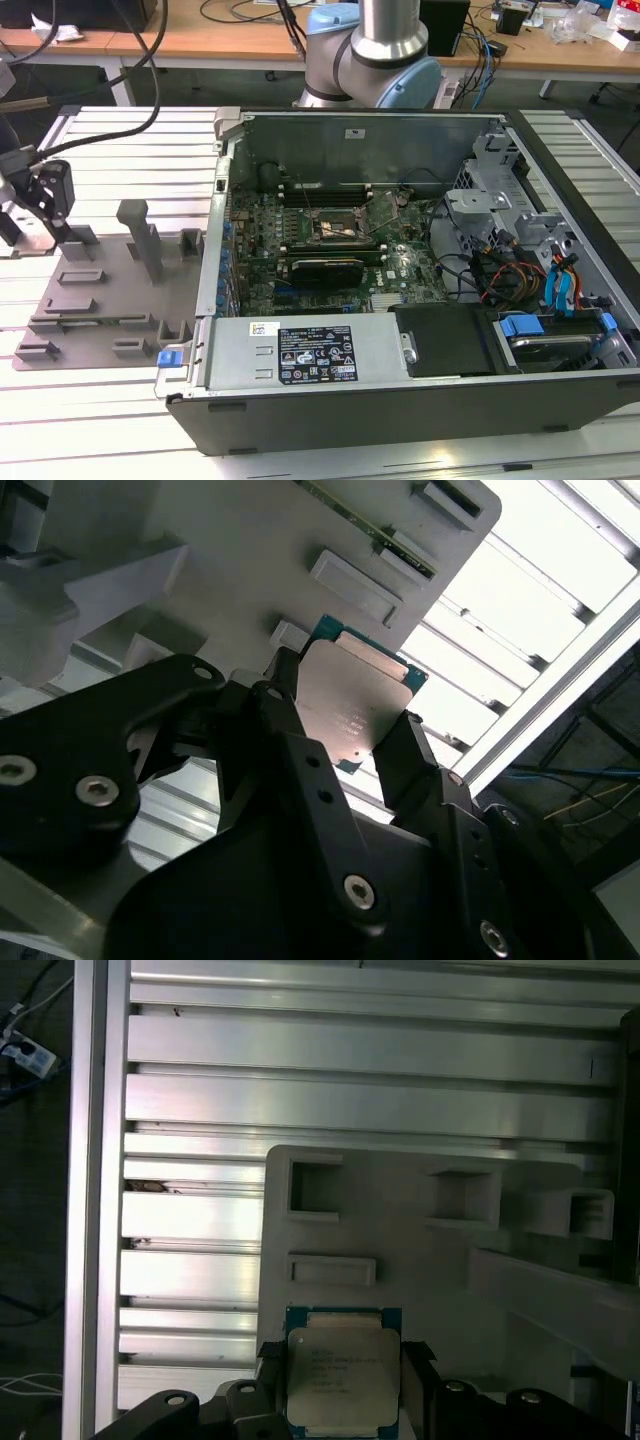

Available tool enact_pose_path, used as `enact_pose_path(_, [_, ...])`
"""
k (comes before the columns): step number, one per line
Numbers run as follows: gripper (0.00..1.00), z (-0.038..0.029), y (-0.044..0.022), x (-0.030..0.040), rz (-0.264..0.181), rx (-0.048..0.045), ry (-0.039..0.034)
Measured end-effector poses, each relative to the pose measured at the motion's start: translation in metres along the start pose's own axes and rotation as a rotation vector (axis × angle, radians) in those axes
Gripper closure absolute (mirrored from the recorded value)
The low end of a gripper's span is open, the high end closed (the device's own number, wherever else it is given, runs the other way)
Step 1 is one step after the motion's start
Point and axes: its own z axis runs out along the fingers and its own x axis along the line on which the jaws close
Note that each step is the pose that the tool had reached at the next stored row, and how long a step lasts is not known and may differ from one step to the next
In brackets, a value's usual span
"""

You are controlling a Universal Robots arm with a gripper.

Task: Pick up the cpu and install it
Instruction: 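Pick up the cpu and move it towards the insertion slot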

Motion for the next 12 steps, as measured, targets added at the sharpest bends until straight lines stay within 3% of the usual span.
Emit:
enact_pose_path(9, [0.45,-0.0089,0.0011,-0.0003,0.0,0.0001,0.0001])
enact_pose_path(12, [0.45,-0.016,0.002,-0.0005,0.0,0.0,0.0])
